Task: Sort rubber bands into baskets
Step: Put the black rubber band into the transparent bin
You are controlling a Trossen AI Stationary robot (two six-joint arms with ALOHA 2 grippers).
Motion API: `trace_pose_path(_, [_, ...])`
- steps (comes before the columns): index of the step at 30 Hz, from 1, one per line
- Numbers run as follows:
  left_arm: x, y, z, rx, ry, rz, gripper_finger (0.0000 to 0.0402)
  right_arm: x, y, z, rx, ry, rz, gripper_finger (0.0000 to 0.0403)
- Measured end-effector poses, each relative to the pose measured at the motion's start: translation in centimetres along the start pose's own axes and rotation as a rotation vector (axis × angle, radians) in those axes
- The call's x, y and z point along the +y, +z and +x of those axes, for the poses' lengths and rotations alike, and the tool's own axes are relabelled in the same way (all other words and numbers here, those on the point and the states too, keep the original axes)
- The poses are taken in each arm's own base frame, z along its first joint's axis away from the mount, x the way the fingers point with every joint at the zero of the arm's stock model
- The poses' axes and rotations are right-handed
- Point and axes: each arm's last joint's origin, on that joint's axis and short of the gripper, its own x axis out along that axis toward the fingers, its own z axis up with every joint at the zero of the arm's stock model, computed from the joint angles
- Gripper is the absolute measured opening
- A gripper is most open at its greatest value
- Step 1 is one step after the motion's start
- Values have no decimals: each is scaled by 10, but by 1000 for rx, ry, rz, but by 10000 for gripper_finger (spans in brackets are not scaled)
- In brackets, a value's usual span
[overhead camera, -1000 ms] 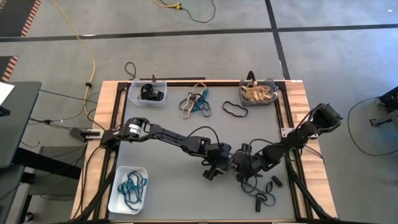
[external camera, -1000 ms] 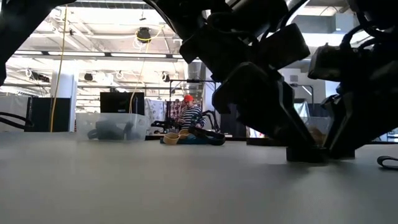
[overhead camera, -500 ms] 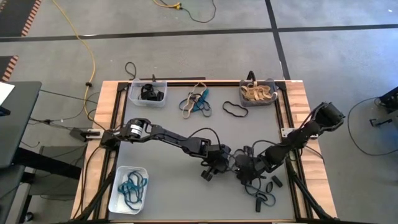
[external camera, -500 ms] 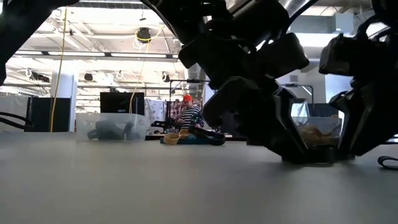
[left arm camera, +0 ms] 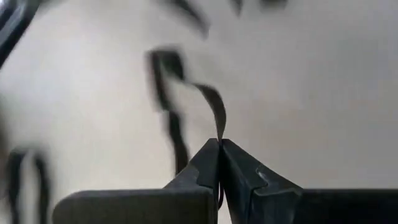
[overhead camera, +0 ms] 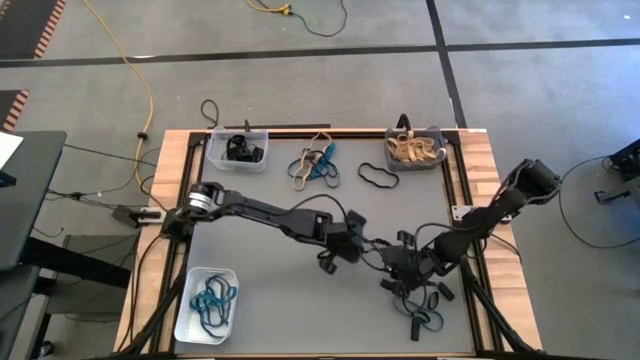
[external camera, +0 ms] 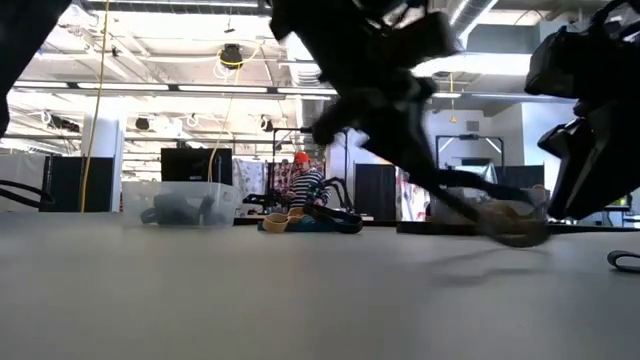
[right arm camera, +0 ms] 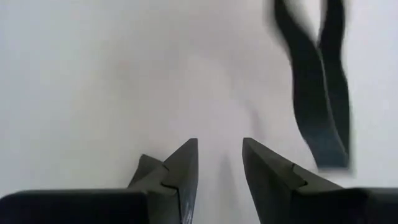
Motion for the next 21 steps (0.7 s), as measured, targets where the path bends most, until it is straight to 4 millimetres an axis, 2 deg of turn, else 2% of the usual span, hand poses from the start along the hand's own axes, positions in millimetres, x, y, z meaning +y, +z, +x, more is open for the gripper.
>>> trace_pose_path(5, [30, -18, -57, 190, 106, -39, 0, 1, -2, -1, -39, -45, -17, 153])
trace_pose_path(8, [45, -38, -92, 319, 132, -94, 0, 2, -4, -1, -46, -65, -31, 153])
trace_pose_path(14, [77, -87, -164, 531, 211, -274, 0, 2, -5, -1, -78, -102, -50, 153])
trace_pose_path(21, [105, -152, -228, 710, 263, -516, 0, 4, -7, -3, -90, -118, -71, 153])
